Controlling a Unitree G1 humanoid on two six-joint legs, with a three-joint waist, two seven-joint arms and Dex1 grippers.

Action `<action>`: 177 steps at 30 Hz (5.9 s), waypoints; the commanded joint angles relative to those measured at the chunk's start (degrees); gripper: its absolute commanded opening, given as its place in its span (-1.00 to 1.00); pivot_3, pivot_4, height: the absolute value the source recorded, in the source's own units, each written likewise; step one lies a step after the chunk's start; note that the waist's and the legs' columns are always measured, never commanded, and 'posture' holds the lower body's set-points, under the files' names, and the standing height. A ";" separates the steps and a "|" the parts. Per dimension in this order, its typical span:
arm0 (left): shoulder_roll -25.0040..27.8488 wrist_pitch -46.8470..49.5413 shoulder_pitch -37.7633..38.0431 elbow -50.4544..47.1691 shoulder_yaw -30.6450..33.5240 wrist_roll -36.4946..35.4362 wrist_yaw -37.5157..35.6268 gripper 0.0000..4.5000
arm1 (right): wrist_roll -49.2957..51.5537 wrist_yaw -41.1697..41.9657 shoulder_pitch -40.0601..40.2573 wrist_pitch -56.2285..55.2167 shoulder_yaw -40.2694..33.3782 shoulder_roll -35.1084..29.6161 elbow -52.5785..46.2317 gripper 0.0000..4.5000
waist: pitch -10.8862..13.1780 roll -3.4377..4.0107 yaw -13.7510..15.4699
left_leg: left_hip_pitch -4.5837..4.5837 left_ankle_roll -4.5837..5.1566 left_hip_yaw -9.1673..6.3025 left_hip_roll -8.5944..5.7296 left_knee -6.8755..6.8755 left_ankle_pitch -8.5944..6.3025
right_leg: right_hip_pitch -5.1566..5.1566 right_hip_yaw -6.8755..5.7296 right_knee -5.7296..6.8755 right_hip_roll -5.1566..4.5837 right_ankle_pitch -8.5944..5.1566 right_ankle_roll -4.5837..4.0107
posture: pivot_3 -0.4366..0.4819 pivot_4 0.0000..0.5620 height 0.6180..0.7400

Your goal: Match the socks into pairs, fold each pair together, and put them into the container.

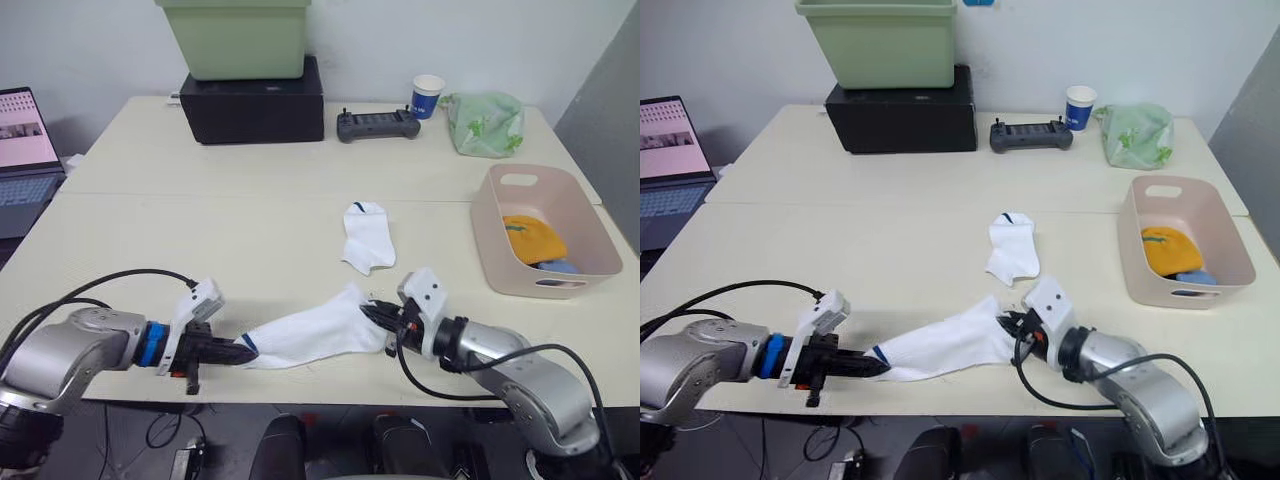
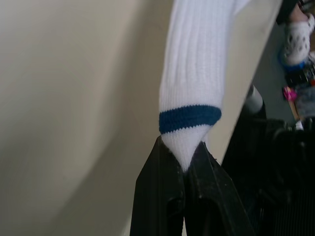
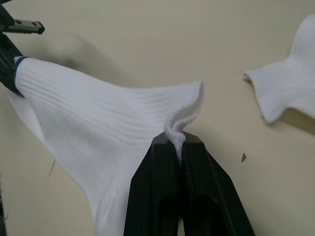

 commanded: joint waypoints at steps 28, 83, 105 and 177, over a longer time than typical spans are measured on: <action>-8.91 -23.22 -15.21 24.62 -14.04 20.71 -10.57 -0.72 | -6.70 -10.32 16.44 -8.10 -0.40 2.84 -2.35 -0.20 | -0.91 0.51 0.29 | -0.03 0.01 0.10 -0.08 0.07 0.00 | 0.11 -0.02 -0.06 0.15 -0.14 0.25 | -0.05 -0.47 0.92; -10.45 12.76 -9.69 5.66 7.42 -7.07 3.72 -1.00 | 1.14 0.90 1.54 1.37 -4.36 -3.74 -4.72 -0.98 | -0.92 -0.01 0.13 | -0.05 0.02 -0.02 -0.01 0.04 -0.01 | 0.07 -0.08 -0.09 0.22 -0.17 0.19 | -0.05 -0.47 0.92; -5.43 1.57 -7.00 13.11 -10.94 6.32 -6.50 -1.00 | 4.50 -3.86 4.12 14.94 -1.76 -8.05 -6.47 -0.98 | -0.94 -0.01 -0.37 | -0.03 0.03 0.00 -0.02 -0.04 -0.02 | -0.01 0.05 -0.10 0.21 -0.18 0.18 | -0.05 -0.47 0.92; -14.17 -21.31 -3.49 0.14 21.83 -4.26 8.51 1.00 | -44.93 14.66 -37.65 -39.48 12.36 5.31 37.70 -0.99 | -0.65 -0.17 -0.01 | -0.02 0.00 -0.06 0.05 0.06 0.00 | -0.03 -0.04 0.02 0.08 0.02 -0.17 | -0.05 -0.47 0.92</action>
